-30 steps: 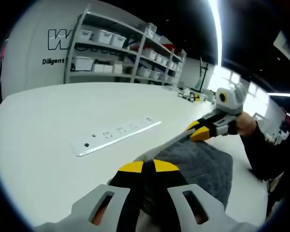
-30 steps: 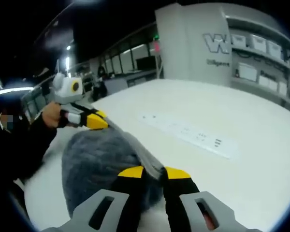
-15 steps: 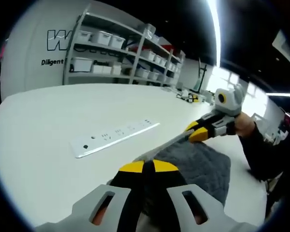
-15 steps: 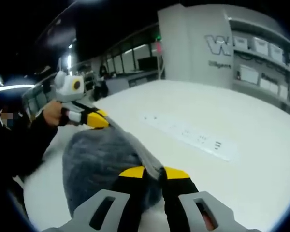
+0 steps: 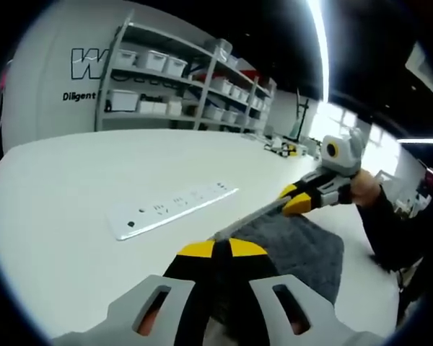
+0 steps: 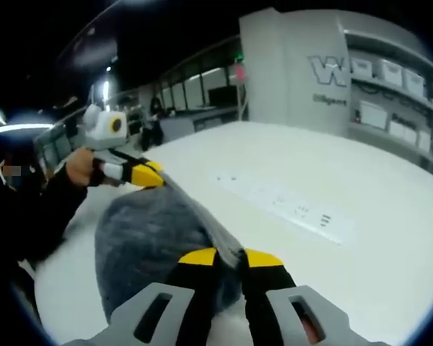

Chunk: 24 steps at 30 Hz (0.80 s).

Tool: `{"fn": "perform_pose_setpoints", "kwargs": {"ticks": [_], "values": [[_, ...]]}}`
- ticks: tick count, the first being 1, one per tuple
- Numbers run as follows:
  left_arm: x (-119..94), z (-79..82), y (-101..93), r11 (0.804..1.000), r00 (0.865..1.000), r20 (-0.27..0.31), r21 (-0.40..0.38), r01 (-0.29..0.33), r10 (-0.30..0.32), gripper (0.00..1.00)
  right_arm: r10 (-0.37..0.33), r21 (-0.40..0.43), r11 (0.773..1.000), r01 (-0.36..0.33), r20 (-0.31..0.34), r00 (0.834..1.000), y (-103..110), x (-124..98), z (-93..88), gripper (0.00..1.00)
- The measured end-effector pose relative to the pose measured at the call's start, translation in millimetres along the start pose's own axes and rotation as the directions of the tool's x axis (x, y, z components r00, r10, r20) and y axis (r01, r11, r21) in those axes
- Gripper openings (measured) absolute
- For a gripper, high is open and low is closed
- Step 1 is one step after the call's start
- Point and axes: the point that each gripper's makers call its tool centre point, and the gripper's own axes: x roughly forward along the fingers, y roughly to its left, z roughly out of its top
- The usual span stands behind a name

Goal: Open the folded towel by lifting each exposed corner and separating the folded layers until the towel lies flat within the target outline without major curled edges

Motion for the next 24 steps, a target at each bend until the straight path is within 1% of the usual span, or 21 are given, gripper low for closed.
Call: {"fn": "perform_pose_setpoints", "kwargs": {"ticks": [6, 8, 10, 12, 15, 18, 19, 20, 21, 22, 24], "values": [[-2.0, 1.3, -5.0, 1.000, 1.000, 0.004, 0.008, 0.004, -0.005, 0.03, 0.001, -0.016, 1.000, -0.001, 0.011, 1.000, 1.4, -3.6, 4.1, 0.09], [-2.7, 1.5, -7.1, 1.000, 1.000, 0.007, 0.009, 0.007, -0.007, 0.03, -0.006, -0.045, 0.999, 0.007, 0.008, 1.000, 0.5, -2.3, 2.7, 0.12], [-3.3, 1.6, -8.7, 1.000, 1.000, 0.009, 0.010, 0.009, -0.009, 0.03, -0.018, -0.039, 0.999, 0.018, -0.001, 1.000, -2.2, -1.3, 1.0, 0.13], [-3.9, 1.4, -10.3, 1.000, 1.000, 0.011, 0.010, 0.011, -0.011, 0.02, -0.014, -0.035, 0.999, 0.014, 0.000, 1.000, 0.3, -1.9, 0.0, 0.12], [-4.7, 0.0, -12.0, 1.000, 1.000, 0.010, 0.008, 0.012, -0.013, 0.02, 0.002, -0.022, 1.000, -0.001, 0.011, 1.000, 4.6, -4.1, 3.5, 0.08], [-4.6, -4.1, -13.1, 1.000, 1.000, 0.003, -0.003, 0.016, -0.016, 0.03, 0.006, -0.021, 1.000, -0.006, 0.015, 1.000, 5.7, -4.8, 4.3, 0.08], [-4.3, -8.5, -13.5, 1.000, 1.000, -0.010, -0.006, 0.019, -0.019, 0.03, 0.007, -0.023, 1.000, -0.006, 0.014, 1.000, 5.9, -4.7, 4.0, 0.07], [-4.3, -14.6, -13.5, 1.000, 0.999, -0.033, 0.011, 0.018, -0.018, 0.05, 0.006, -0.027, 1.000, -0.006, 0.013, 1.000, 6.1, -4.4, 3.6, 0.07], [-4.6, -18.0, -8.9, 0.998, 0.999, -0.041, 0.057, -0.004, 0.006, 0.10, 0.005, -0.030, 1.000, -0.005, 0.011, 1.000, 6.5, -3.8, 3.0, 0.07], [-4.7, -17.7, -6.6, 0.998, 0.999, -0.035, 0.063, -0.020, 0.022, 0.18, 0.003, -0.033, 0.999, -0.002, 0.008, 1.000, 6.7, -3.2, 2.6, 0.07], [-4.3, -17.4, -5.9, 0.998, 0.999, -0.026, 0.061, -0.026, 0.027, 0.43, 0.001, -0.036, 0.999, -0.001, 0.003, 1.000, 7.2, -2.9, 1.8, 0.07]]}}
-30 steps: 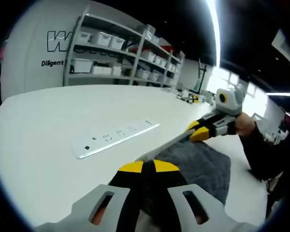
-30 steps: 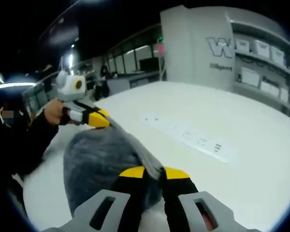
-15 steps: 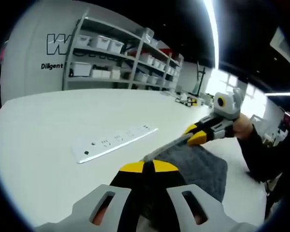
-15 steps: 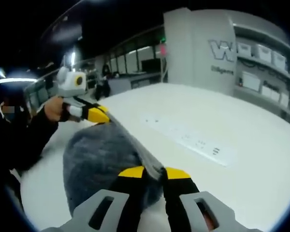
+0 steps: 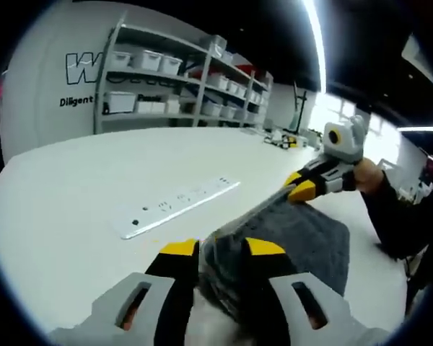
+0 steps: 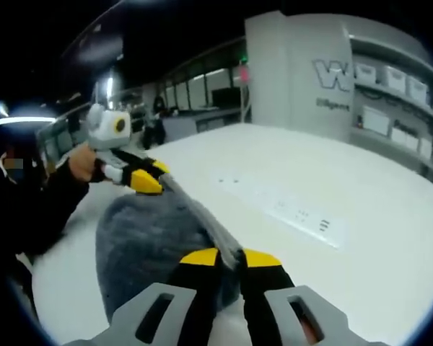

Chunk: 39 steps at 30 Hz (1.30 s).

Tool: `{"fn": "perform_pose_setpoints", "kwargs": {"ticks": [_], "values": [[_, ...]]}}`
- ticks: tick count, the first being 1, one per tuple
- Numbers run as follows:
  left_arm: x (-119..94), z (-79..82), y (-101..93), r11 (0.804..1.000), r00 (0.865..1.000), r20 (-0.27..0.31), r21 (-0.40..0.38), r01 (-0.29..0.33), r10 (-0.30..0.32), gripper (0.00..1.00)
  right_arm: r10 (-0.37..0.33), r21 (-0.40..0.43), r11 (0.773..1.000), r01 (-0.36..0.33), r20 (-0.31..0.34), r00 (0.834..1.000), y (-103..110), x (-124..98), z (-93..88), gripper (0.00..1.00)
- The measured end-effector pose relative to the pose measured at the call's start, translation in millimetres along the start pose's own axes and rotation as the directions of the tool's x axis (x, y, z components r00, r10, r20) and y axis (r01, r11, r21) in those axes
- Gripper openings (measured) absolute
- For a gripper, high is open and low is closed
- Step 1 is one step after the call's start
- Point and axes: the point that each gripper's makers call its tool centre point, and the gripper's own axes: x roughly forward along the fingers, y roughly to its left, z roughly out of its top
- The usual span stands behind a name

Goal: Open the folded towel by lifting each exposed corner and separating the folded layers until the towel lies flat within the target outline without major curled edges

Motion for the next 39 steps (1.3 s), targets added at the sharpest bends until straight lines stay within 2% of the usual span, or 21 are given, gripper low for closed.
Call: {"fn": "perform_pose_setpoints", "kwargs": {"ticks": [1, 4, 7, 9, 10, 11, 13, 16, 18, 20, 26, 39], "values": [[-0.3, -1.1, -0.6, 1.000, 1.000, -0.005, 0.003, 0.003, -0.003, 0.48, 0.001, 0.001, 1.000, -0.001, 0.000, 1.000, 0.4, 0.1, 0.0, 0.07], [-1.2, -5.0, -2.1, 1.000, 1.000, -0.019, -0.019, 0.001, -0.001, 0.50, 0.001, 0.005, 1.000, -0.001, 0.001, 1.000, 0.8, 0.1, -0.2, 0.07], [0.2, -10.7, -8.1, 0.999, 0.999, -0.037, -0.044, -0.002, 0.000, 0.38, 0.000, 0.003, 1.000, 0.000, 0.000, 1.000, 1.8, 0.0, -0.3, 0.07], [1.8, -11.7, -15.9, 0.998, 0.999, -0.029, -0.062, 0.029, -0.031, 0.34, 0.001, 0.004, 1.000, -0.001, 0.000, 1.000, 5.1, -0.9, -1.1, 0.07], [2.6, -11.4, -21.2, 0.994, 0.998, -0.021, -0.095, 0.049, -0.051, 0.32, 0.001, 0.004, 1.000, -0.001, 0.000, 1.000, 5.5, -1.0, -1.4, 0.07], [4.7, -7.8, -6.2, 0.994, 0.998, -0.028, -0.102, 0.049, -0.052, 0.29, 0.002, 0.005, 1.000, -0.002, -0.001, 1.000, 6.2, -1.1, -1.7, 0.07], [6.2, -7.9, -3.8, 0.995, 0.999, -0.034, -0.094, 0.038, -0.042, 0.23, 0.004, 0.009, 1.000, -0.004, -0.001, 1.000, 6.4, -1.5, -1.6, 0.07], [9.9, -10.2, -9.7, 0.995, 0.998, -0.044, -0.081, 0.051, -0.055, 0.21, 0.006, 0.012, 1.000, -0.006, -0.002, 1.000, 8.1, -1.6, -2.1, 0.07], [11.7, -11.8, -13.0, 0.996, 0.997, -0.057, -0.064, 0.055, -0.058, 0.11, 0.007, 0.013, 1.000, -0.007, -0.002, 1.000, 8.3, -1.8, -2.2, 0.07], [11.6, -10.5, -13.2, 0.997, 0.997, -0.054, -0.061, 0.056, -0.059, 0.06, 0.007, 0.014, 1.000, -0.007, -0.001, 1.000, 8.9, -2.3, -2.2, 0.07], [11.5, -7.2, -12.0, 0.996, 0.997, -0.043, -0.070, 0.057, -0.060, 0.03, 0.007, 0.015, 1.000, -0.007, 0.001, 1.000, 3.5, -1.1, 0.9, 0.07], [2.0, 5.3, -11.9, 0.992, 0.996, -0.010, -0.083, 0.092, -0.093, 0.03, 0.019, 0.000, 1.000, -0.019, 0.018, 1.000, 5.6, -7.9, 9.0, 0.06]]}}
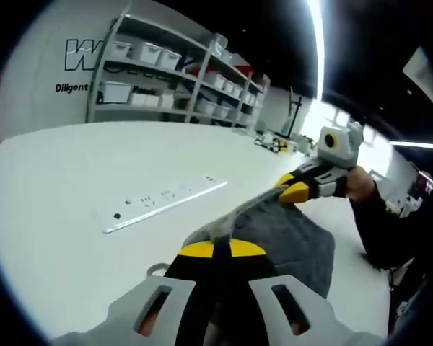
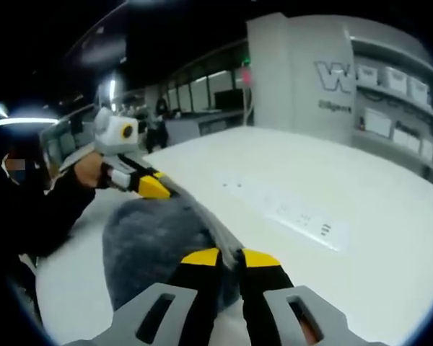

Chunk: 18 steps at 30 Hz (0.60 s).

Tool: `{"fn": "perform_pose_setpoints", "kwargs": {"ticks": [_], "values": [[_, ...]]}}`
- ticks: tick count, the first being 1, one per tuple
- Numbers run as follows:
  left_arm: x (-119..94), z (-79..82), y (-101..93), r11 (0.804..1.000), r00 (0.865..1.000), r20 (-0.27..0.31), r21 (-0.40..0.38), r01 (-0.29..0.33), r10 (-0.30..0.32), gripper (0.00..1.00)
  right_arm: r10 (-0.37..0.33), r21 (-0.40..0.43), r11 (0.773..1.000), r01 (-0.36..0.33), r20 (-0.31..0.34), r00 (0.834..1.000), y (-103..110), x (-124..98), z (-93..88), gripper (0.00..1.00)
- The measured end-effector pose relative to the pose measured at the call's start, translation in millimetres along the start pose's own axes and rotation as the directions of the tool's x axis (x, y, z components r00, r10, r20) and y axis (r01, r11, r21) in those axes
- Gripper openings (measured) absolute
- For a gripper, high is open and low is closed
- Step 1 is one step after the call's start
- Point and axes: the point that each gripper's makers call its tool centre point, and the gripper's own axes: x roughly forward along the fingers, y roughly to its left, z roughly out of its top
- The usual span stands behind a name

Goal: Open the folded towel by lifting each exposed corner and separating the folded layers until the towel lies flat within the target outline without major curled edges

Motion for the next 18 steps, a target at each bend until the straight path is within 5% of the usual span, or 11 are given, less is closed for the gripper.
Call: {"fn": "perform_pose_setpoints", "kwargs": {"ticks": [18], "values": [[-9.3, 21.5, -2.4, 0.999, 0.998, 0.047, 0.016, 0.036, -0.037, 0.02, -0.002, -0.047, 0.999, 0.003, 0.025, 1.000, 7.8, -9.9, 10.9, 0.06]]}}
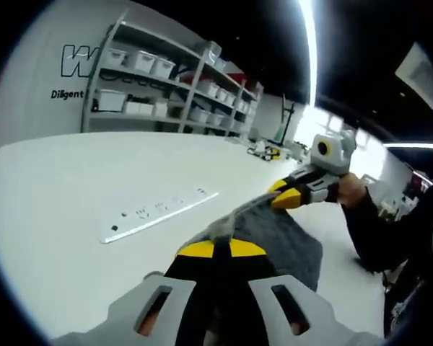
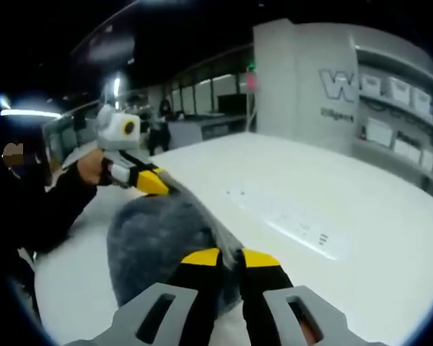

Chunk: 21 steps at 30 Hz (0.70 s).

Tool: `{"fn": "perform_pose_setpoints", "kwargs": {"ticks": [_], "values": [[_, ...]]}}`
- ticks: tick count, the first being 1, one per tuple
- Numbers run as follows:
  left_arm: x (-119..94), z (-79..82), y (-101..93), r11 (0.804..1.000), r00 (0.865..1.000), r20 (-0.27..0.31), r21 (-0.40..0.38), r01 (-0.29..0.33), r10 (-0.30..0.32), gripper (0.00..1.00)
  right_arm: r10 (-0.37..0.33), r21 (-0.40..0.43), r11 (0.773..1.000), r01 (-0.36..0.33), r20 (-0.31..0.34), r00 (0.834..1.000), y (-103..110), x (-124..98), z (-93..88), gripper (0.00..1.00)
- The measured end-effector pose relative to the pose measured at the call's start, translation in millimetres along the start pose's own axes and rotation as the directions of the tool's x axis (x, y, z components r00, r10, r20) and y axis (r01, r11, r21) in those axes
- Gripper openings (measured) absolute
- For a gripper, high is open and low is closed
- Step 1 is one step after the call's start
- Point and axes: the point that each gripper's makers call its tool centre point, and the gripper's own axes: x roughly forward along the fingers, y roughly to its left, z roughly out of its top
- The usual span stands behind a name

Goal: Open the folded towel by lifting each exposed corner and separating the folded layers until the towel lies flat within the target outline without major curled edges

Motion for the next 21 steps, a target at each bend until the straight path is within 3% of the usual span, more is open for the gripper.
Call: {"fn": "perform_pose_setpoints", "kwargs": {"ticks": [8, 21], "values": [[-5.4, 8.2, -14.0, 0.999, 1.000, 0.012, 0.027, 0.029, -0.029, 0.02, 0.009, -0.026, 1.000, -0.009, 0.013, 1.000, 10.3, -7.3, 3.5, 0.06], [-11.2, 19.0, -14.0, 0.998, 0.999, 0.024, 0.054, 0.043, -0.044, 0.02, 0.014, -0.057, 0.998, -0.011, 0.057, 0.998, 15.5, -15.2, 12.8, 0.05]]}}
